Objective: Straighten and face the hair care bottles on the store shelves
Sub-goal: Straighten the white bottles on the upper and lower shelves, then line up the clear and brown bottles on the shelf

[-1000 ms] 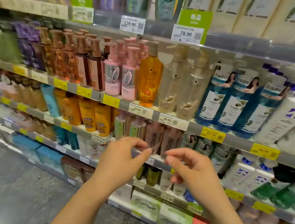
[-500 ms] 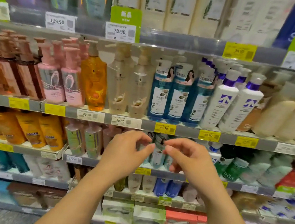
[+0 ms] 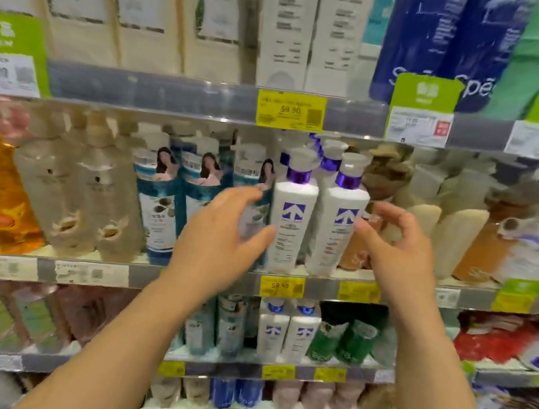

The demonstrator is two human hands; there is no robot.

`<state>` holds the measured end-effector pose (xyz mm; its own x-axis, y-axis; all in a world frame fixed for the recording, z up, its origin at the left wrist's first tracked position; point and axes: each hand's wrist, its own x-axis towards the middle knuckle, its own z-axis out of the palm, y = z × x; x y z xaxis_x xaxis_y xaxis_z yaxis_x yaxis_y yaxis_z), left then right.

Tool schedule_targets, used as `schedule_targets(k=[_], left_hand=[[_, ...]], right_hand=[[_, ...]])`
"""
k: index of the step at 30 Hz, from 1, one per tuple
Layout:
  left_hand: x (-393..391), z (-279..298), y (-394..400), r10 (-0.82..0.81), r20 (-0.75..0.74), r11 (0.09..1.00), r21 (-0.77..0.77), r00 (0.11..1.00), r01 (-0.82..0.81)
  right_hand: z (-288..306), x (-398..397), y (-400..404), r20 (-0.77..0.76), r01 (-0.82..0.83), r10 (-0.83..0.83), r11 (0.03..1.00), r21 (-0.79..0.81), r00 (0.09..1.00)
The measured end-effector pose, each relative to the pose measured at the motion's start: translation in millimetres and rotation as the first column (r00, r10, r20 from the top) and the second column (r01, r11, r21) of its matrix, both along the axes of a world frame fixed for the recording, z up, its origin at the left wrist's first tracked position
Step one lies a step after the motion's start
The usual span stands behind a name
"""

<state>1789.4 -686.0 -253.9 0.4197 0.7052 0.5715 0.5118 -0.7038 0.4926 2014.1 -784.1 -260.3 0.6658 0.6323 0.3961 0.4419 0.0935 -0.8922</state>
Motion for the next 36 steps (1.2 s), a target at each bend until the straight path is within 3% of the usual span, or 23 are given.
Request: schedule_targets(k=[7,10,14,20,28,33,36], left_hand=[[65.4,10.3,25.3,0.151,-0.175,0.986,0.096,0.973,-0.136],[76.1,9.5,28.8,0.177,-0.179,0.983,0.076,0.968,-0.165],[83.6,5.9,28.2,0.243,-0.165,0.965,0.138,0.956,-0.221],[87.9,8.4,30.3,0.239,-0.097,0.965,0.134,0.966,-0.225],[89.5,6.1,33.4,0.266,-0.131,0.954,0.180,0.955,-0.240],[87.0,7.2,32.7,0.201,-0.014,0.972,0.130,0.979,-0.198],[86.5,7.8,30.5,0.210,-0.035,0.968,0.144,0.977,-0.203]], right_hand=[[16.8,43.1,40.5,0.283,-0.062,0.120,0.977,-0.206,0.952],[15.5,49.0,49.0,0.440,-0.087,0.187,0.968,-0.237,0.878],[9.0,50.0,56.9,0.523,-0.050,0.163,0.974,-0.223,0.837],[3.9,47.8,61.3,0.456,-0.050,0.094,0.993,-0.109,0.885],[15.0,48.8,65.1,0.616,0.011,0.217,0.939,-0.344,0.757],[18.1,49.5,67.4,0.645,0.012,0.209,0.947,-0.321,0.735],[17.6,45.3,67.2,0.615,0.001,0.181,0.959,-0.284,0.767]])
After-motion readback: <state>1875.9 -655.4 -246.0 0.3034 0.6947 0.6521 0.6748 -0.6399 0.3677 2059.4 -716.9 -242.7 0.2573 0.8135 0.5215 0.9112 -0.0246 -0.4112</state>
